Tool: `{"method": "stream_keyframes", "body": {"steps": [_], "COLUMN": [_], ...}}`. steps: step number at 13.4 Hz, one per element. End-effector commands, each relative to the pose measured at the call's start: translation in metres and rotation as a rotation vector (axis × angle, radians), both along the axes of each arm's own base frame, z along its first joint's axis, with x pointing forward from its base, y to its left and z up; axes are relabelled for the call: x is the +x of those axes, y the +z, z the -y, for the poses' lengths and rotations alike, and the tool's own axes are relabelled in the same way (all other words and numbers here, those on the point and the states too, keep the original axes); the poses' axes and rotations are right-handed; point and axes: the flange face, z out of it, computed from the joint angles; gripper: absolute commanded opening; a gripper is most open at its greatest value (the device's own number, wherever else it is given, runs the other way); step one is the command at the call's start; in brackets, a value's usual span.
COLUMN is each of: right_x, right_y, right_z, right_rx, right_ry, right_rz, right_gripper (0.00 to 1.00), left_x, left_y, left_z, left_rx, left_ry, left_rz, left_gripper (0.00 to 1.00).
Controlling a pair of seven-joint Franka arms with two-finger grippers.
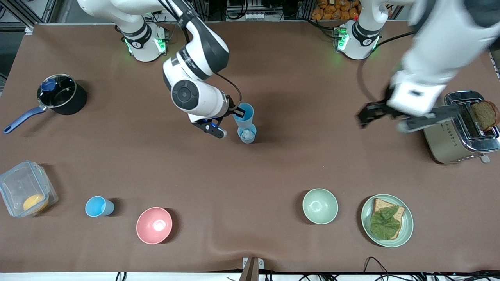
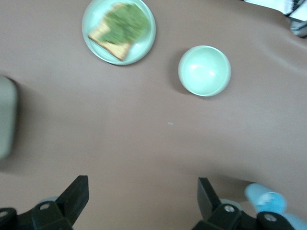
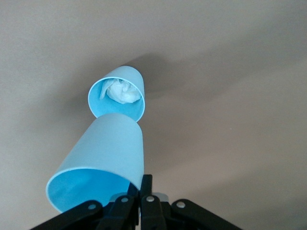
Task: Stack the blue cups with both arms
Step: 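Lower the right gripper's cup into the placed cup and open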
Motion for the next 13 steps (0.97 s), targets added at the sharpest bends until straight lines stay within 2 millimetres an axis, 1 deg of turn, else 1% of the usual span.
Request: {"method": "stream_keyframes", "body": {"steps": [1, 2, 4, 6, 7, 8, 9, 10, 11, 12, 13], "right_x": [0.006, 0.011, 0.018, 0.017, 0.019, 0.021, 0.03, 0.049, 0.061, 0.077, 0.091], "right_y": [-0.017, -0.026, -0.037, -0.039, -0.04, -0.033, -0.023, -0.003, 0.011, 0.024, 0.036], "right_z": [-0.006, -0.009, -0.014, -0.014, -0.011, -0.008, 0.0, 0.032, 0.068, 0.117, 0.167], "right_rx": [0.004, 0.004, -0.003, -0.004, -0.008, -0.012, -0.007, 0.008, 0.021, 0.04, 0.041], "right_ry": [-0.02, -0.025, -0.022, -0.026, -0.042, -0.066, -0.063, -0.053, 0.062, 0.161, 0.211], "right_rz": [0.0, 0.006, 0.006, -0.002, -0.01, -0.009, 0.014, 0.035, 0.038, 0.041, 0.051], "right_gripper": [0.0, 0.0, 0.0, 0.0, 0.79, 1.0, 1.0, 1.0, 1.0, 1.0, 1.0], "left_x": [-0.008, -0.012, -0.016, -0.021, -0.026, -0.028, -0.029, -0.029, -0.029, -0.028, -0.027], "left_y": [0.018, 0.026, 0.033, 0.04, 0.046, 0.046, 0.045, 0.043, 0.043, 0.042, 0.04], "left_z": [-0.064, -0.076, -0.089, -0.1, -0.104, -0.107, -0.11, -0.113, -0.118, -0.12, -0.12], "left_rx": [0.026, 0.037, 0.042, 0.046, 0.051, 0.052, 0.054, 0.052, 0.054, 0.054, 0.051], "left_ry": [-0.089, -0.092, -0.079, -0.093, -0.122, -0.126, -0.121, -0.116, -0.107, -0.104, -0.104], "left_rz": [-0.007, 0.0, 0.003, 0.003, 0.005, -0.008, -0.025, -0.031, -0.034, -0.036, -0.041], "left_gripper": [1.0, 1.0, 1.0, 1.0, 1.0, 1.0, 1.0, 1.0, 1.0, 1.0, 1.0]}}
